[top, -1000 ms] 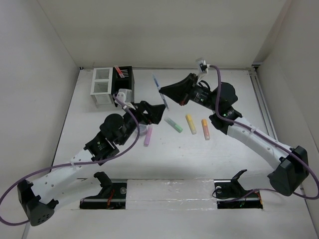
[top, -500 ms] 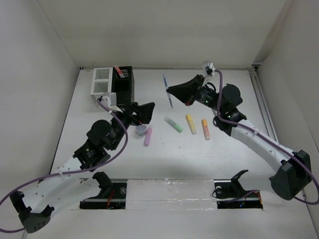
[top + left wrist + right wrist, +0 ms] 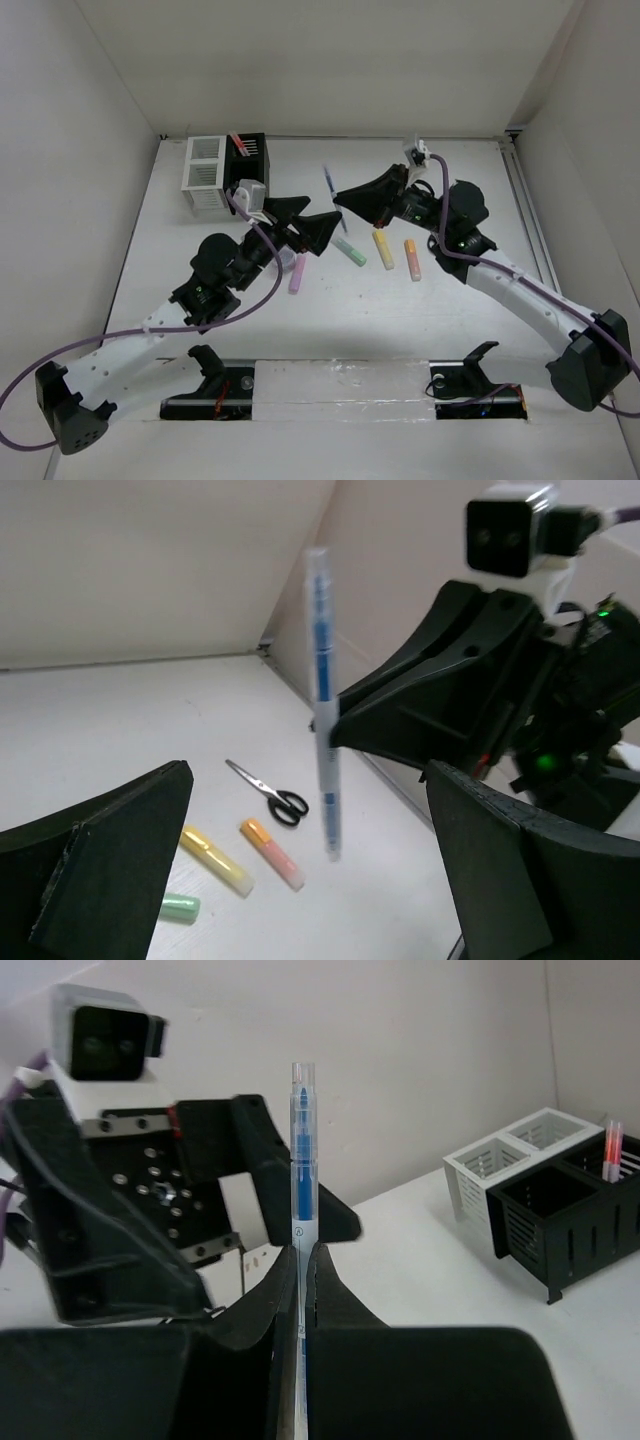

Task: Sort the stationery into containers
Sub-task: Place the pen in the storage box.

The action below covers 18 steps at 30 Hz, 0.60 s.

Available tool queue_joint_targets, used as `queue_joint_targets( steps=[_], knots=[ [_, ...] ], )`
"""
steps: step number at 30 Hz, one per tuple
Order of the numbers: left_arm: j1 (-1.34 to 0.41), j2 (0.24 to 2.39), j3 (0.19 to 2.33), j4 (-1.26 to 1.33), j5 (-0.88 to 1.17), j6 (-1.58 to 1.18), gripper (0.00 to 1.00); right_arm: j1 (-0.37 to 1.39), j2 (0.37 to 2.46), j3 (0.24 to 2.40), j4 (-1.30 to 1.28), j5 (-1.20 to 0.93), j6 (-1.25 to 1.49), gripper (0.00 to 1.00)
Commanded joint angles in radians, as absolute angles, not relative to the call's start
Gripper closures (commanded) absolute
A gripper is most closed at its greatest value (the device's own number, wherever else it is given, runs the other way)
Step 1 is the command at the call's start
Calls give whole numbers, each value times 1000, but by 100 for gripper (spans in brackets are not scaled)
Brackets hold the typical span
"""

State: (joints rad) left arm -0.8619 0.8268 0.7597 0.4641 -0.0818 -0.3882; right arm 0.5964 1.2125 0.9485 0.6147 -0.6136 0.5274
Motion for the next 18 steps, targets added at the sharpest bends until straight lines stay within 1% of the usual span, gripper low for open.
queue_joint_targets(
  steps=[1,6,10,18],
  knots=[
    [-856,842,819,523,-61,-360,0,609,1149,946,704,-652,531,100],
    [-856,851,819,537,-80,-360,0,627,1140,937,704,-664,531,100],
    [-856,851,819,561,-61,-360,3,627,1150,928,704,-664,531,100],
    [-856,811,819,561,-52,-351,4,646,1160,928,704,-664,531,100]
  ],
)
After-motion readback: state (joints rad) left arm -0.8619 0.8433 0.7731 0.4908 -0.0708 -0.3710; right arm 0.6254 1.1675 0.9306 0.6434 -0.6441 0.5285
